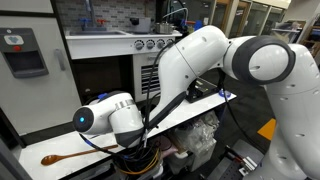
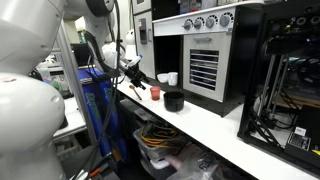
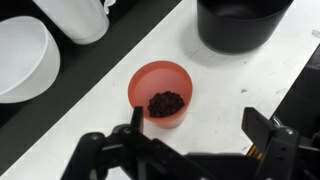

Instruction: Pour the contents in the pink cup into the black pot

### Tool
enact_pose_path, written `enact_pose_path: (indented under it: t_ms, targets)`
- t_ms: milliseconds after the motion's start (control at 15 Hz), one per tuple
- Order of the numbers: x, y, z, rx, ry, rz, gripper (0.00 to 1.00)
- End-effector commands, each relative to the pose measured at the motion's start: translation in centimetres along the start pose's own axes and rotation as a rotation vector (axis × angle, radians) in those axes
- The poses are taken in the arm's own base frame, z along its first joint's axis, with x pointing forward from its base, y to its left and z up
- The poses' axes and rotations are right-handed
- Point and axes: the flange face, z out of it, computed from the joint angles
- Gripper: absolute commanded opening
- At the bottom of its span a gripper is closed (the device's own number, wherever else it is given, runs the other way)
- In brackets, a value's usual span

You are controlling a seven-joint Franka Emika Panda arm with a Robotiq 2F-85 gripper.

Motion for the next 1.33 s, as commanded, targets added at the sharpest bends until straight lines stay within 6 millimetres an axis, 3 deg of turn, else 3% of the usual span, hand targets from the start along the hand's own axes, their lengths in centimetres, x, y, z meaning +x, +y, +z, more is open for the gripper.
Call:
enact_pose_path:
  t_ms: [0, 733, 1267]
  targets:
    - [1.4, 0.8, 0.5, -0.018, -0.032, -0.086, 1.0]
    - [8.0, 0.1, 4.3, -0.031, -0.2, -0.381, 1.0]
    - [8.6, 0.8, 6.6, -0.04, -0.358, -0.445, 1.0]
